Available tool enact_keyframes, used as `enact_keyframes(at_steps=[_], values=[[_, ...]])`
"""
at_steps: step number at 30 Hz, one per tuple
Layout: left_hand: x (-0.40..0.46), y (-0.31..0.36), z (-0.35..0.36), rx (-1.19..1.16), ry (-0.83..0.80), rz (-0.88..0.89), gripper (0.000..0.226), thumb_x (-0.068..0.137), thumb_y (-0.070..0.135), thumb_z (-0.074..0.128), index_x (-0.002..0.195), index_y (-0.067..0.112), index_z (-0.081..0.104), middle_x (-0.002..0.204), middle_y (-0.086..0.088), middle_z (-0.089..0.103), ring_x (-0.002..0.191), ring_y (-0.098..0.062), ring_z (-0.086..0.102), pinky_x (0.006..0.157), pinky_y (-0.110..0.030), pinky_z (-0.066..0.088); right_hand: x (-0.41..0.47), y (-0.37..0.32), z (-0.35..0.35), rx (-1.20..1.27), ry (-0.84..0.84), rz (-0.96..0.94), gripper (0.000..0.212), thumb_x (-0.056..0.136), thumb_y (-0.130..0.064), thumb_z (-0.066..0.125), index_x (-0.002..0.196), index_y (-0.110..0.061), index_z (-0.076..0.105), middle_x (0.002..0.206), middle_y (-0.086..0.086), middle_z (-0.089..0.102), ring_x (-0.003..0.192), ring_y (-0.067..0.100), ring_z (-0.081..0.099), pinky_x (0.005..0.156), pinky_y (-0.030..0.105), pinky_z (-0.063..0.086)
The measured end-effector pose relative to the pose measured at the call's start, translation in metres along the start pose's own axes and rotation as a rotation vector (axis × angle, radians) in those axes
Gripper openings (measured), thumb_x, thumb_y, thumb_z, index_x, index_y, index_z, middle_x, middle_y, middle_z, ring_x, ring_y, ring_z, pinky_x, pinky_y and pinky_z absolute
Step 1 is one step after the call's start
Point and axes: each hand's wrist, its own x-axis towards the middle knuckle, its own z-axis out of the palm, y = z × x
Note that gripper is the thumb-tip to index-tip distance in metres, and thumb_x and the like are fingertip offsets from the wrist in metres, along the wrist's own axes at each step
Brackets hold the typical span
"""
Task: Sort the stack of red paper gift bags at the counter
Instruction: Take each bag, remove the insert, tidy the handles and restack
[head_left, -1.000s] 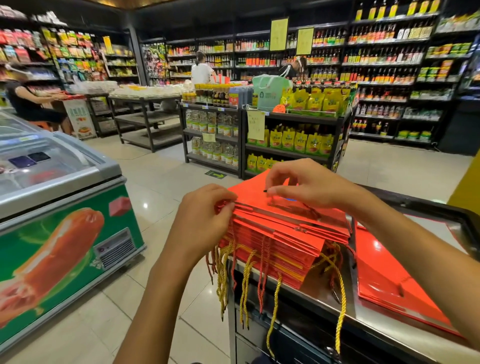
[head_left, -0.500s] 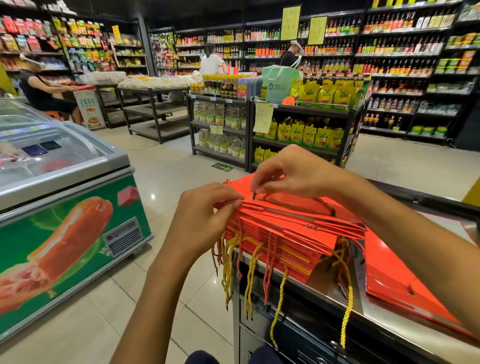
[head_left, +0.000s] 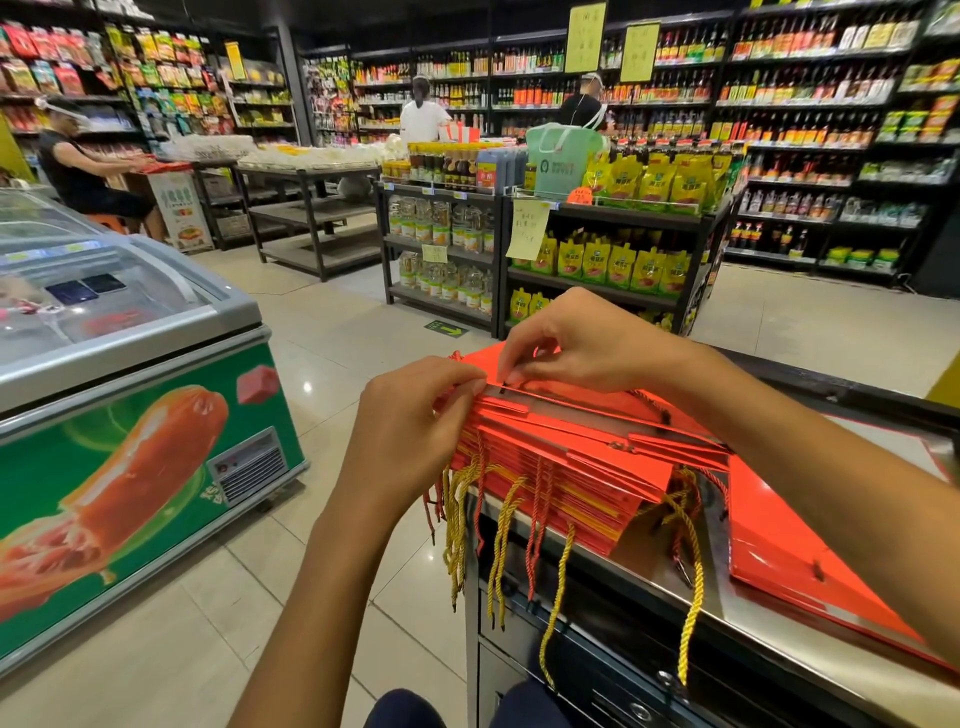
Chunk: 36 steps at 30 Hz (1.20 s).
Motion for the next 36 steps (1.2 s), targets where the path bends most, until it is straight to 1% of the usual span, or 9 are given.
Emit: enact_keyframes(at_steps=[4, 8, 11, 17, 22, 24, 26, 29, 36], values=[[0.002, 0.003, 0.006, 0.074, 0.029, 0.052, 0.018, 0.098, 0.022, 0.059, 0.108, 0.015, 0.072, 0.101, 0.001, 0.074, 0.089, -0.012, 0.066, 0.077, -0.037, 0.058, -0.003, -0.003, -0.004, -0.05, -0.043, 0.031, 0.018, 0.098, -0.025, 0.066, 0.11, -0.023, 0.079, 0.1, -0.014, 0.077, 0.088, -0.008, 0.066, 0.079, 0.011, 0.047], [0.011, 0.008, 0.008, 0.086, 0.102, 0.041, 0.013, 0.098, 0.016, 0.063, 0.108, 0.014, 0.072, 0.1, 0.0, 0.073, 0.088, -0.009, 0.063, 0.076, -0.029, 0.055, -0.012, -0.009, -0.014, 0.012, -0.097, 0.1, 0.034, 0.098, -0.048, 0.06, 0.125, -0.029, 0.072, 0.112, -0.018, 0.074, 0.098, -0.008, 0.064, 0.08, 0.014, 0.048], [0.016, 0.013, 0.009, 0.067, 0.141, 0.01, 0.012, 0.096, 0.013, 0.066, 0.106, 0.015, 0.071, 0.1, 0.001, 0.073, 0.09, -0.007, 0.064, 0.079, -0.029, 0.057, -0.011, -0.009, -0.014, -0.013, -0.085, 0.089, 0.034, 0.095, -0.044, 0.067, 0.125, -0.027, 0.071, 0.108, -0.017, 0.074, 0.093, -0.013, 0.062, 0.075, 0.008, 0.044], [0.013, 0.019, 0.012, 0.007, 0.163, -0.095, 0.005, 0.092, 0.012, 0.07, 0.094, 0.016, 0.067, 0.093, 0.005, 0.069, 0.085, -0.011, 0.065, 0.075, -0.036, 0.059, -0.01, -0.007, -0.016, 0.085, -0.122, 0.13, 0.036, 0.093, -0.04, 0.064, 0.127, -0.03, 0.07, 0.113, -0.017, 0.074, 0.106, -0.003, 0.067, 0.085, 0.027, 0.054], [0.013, 0.024, 0.011, 0.046, 0.165, -0.115, 0.004, 0.094, 0.018, 0.071, 0.092, 0.019, 0.074, 0.095, 0.009, 0.068, 0.082, -0.001, 0.058, 0.074, -0.018, 0.051, -0.013, -0.01, -0.007, 0.024, 0.038, 0.091, 0.035, 0.099, -0.022, 0.06, 0.133, -0.029, 0.066, 0.11, -0.015, 0.074, 0.098, -0.016, 0.063, 0.077, 0.005, 0.045], [0.013, 0.029, 0.012, 0.07, 0.16, -0.14, 0.013, 0.097, 0.025, 0.067, 0.099, 0.02, 0.079, 0.101, 0.008, 0.068, 0.087, 0.001, 0.056, 0.076, -0.008, 0.043, -0.014, -0.011, -0.007, 0.029, 0.07, 0.086, 0.039, 0.101, -0.022, 0.058, 0.138, -0.032, 0.061, 0.114, -0.012, 0.074, 0.098, -0.014, 0.064, 0.08, 0.009, 0.05], [0.015, 0.036, 0.013, 0.089, 0.144, -0.183, 0.019, 0.098, 0.03, 0.065, 0.104, 0.021, 0.08, 0.104, 0.009, 0.063, 0.089, -0.001, 0.054, 0.077, -0.017, 0.043, -0.013, -0.012, -0.008, 0.016, 0.067, 0.071, 0.041, 0.102, -0.022, 0.057, 0.142, -0.033, 0.057, 0.116, -0.009, 0.075, 0.093, -0.013, 0.065, 0.079, 0.012, 0.051], [0.021, 0.046, 0.015, 0.131, 0.113, -0.285, 0.02, 0.098, 0.032, 0.065, 0.107, 0.021, 0.079, 0.105, 0.012, 0.05, 0.088, -0.003, 0.047, 0.076, -0.022, 0.037, -0.012, -0.014, -0.01, -0.031, 0.071, 0.032, 0.04, 0.103, -0.02, 0.056, 0.142, -0.029, 0.057, 0.113, -0.005, 0.076, 0.08, -0.02, 0.061, 0.068, 0.004, 0.042], [0.04, 0.048, 0.019, 0.169, 0.063, -0.441, 0.013, 0.093, 0.024, 0.07, 0.097, 0.015, 0.079, 0.108, 0.005, 0.049, 0.097, -0.017, 0.057, 0.081, -0.043, 0.056, -0.01, -0.021, -0.016, -0.047, 0.075, 0.036, 0.048, 0.099, -0.004, 0.053, 0.143, -0.021, 0.057, 0.113, 0.002, 0.076, 0.065, -0.019, 0.057, 0.058, 0.005, 0.039]])
